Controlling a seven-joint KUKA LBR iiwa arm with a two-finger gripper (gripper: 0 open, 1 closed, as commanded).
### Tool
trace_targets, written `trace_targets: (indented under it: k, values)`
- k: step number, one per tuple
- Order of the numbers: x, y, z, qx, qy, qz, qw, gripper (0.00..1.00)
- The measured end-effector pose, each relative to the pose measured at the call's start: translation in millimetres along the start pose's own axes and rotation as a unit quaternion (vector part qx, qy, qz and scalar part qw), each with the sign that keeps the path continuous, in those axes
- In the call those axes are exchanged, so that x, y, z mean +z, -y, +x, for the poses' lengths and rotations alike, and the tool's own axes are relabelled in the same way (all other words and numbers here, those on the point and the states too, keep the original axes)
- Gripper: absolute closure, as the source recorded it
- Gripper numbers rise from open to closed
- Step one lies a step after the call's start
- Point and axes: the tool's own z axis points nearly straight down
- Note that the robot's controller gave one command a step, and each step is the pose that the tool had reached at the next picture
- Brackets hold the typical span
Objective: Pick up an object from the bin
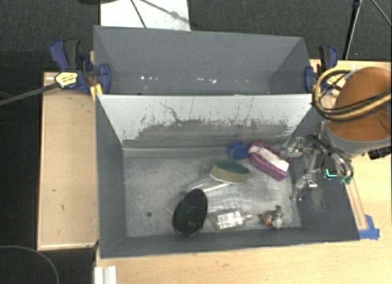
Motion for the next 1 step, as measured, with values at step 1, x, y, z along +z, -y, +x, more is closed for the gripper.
trace_targets:
  k: [1]
  values:
    - [53.7, -28.2, -52.4, 0.023, 0.0128, 0.003, 0.9997, 0.0]
